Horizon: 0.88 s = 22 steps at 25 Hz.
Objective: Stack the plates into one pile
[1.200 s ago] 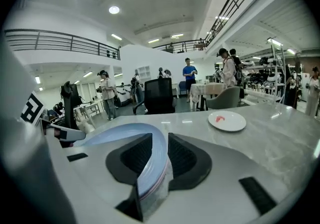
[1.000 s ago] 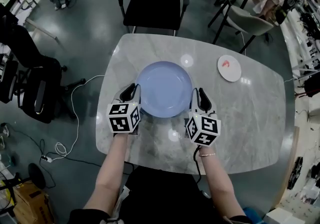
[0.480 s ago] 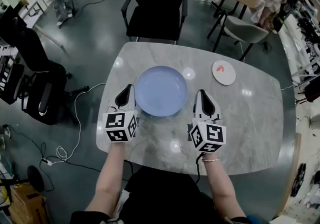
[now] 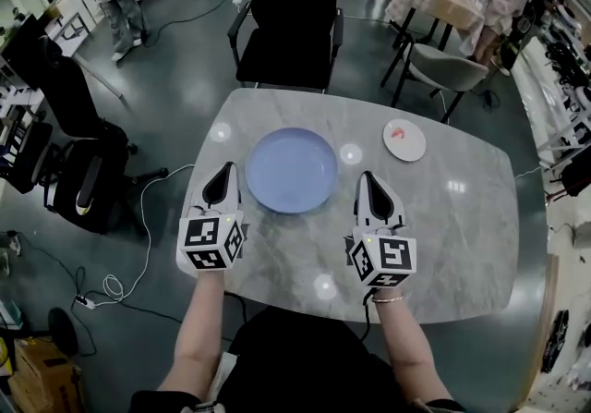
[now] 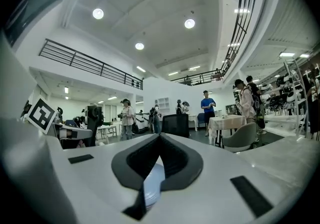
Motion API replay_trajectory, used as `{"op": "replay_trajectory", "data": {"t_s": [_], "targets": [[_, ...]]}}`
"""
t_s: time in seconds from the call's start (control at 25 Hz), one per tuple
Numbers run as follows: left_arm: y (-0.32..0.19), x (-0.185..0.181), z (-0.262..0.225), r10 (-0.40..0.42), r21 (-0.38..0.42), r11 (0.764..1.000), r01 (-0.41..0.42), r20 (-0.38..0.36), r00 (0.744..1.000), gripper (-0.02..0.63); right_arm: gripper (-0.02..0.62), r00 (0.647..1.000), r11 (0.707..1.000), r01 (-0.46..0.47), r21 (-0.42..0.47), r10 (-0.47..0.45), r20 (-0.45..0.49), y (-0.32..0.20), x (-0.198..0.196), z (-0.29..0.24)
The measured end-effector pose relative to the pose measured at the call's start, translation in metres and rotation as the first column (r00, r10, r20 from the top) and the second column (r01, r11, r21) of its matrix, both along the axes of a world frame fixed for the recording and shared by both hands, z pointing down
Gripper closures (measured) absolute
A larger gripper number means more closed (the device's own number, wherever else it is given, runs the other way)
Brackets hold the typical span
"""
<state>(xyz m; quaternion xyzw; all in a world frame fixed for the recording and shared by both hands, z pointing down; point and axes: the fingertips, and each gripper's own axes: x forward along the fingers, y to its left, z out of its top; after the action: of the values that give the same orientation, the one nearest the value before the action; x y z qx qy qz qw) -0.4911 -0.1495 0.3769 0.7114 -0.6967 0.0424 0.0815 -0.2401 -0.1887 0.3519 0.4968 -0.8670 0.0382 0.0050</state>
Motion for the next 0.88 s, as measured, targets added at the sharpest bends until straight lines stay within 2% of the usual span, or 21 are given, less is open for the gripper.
{"op": "replay_trajectory", "data": {"t_s": [0.56, 0.88], "targets": [[0.022, 0.009, -0.011, -0.013, 0.031, 0.999, 0.013, 0.008, 1.0, 0.6, 0.591, 0.999, 0.999, 0.031, 0.019, -0.031, 0.006, 0.014, 0.009, -0.003], [0.018, 0.007, -0.014, -0.009, 0.042, 0.999, 0.009, 0.006, 1.0, 0.6, 0.591, 0.999, 0.999, 0.031, 0.027, -0.032, 0.015, 0.011, 0.007, -0.005]]}}
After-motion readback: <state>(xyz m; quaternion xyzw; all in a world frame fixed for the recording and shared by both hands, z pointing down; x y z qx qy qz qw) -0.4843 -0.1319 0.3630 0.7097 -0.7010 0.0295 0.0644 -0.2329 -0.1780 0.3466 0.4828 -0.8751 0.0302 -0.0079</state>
